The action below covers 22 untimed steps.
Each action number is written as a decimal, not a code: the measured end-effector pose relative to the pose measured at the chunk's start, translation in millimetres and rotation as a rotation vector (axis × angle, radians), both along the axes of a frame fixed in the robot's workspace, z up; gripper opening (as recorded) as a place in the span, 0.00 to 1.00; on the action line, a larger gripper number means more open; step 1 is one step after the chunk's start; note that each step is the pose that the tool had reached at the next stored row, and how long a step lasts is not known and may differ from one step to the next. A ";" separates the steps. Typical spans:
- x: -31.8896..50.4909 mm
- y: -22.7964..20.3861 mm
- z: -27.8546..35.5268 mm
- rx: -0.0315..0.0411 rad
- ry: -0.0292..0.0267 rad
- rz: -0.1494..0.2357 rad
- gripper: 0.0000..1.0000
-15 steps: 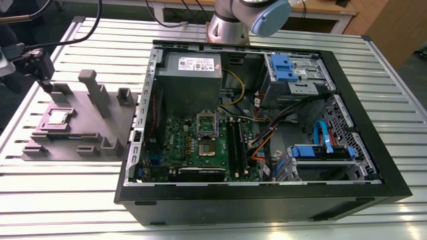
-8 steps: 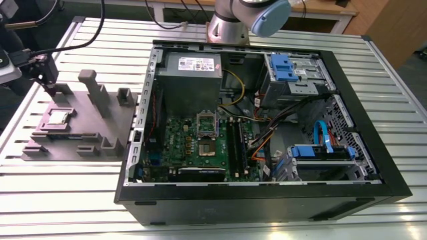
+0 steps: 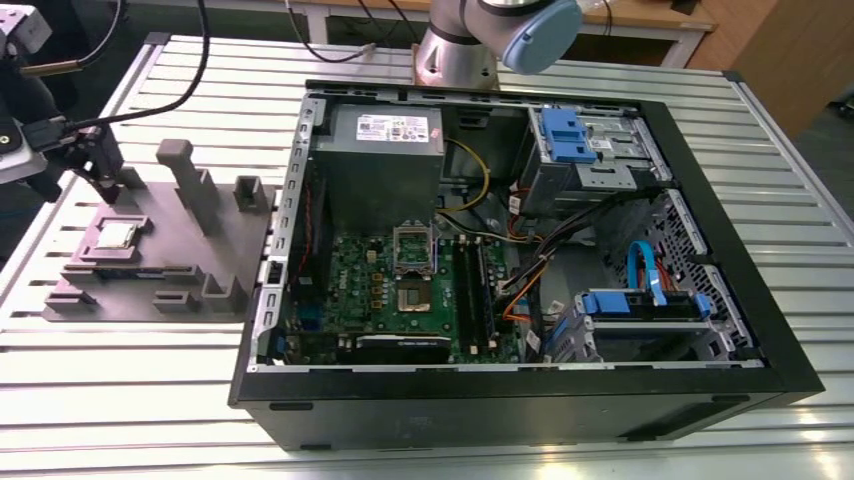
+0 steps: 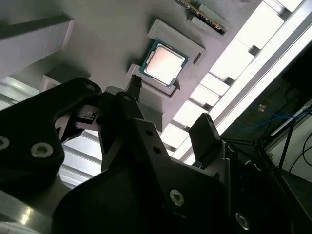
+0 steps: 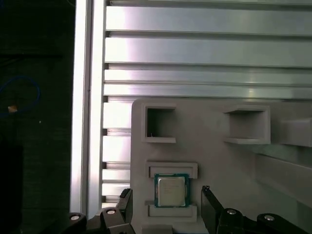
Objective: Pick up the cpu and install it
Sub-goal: 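Pick up the cpu and move it towards the insertion slot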
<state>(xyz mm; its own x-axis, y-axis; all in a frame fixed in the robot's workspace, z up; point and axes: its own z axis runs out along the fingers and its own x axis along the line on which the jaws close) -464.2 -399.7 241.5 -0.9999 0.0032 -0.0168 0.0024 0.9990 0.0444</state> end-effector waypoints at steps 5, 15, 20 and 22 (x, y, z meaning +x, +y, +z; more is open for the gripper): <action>0.1 -0.4 -5.3 -0.0133 0.0008 0.000 0.66; 0.3 -5.6 -23.4 -0.0108 0.0007 0.020 0.66; 3.3 -5.7 -32.5 -0.0094 0.0006 0.021 0.66; 4.8 -5.7 -36.1 -0.0094 0.0008 0.021 0.66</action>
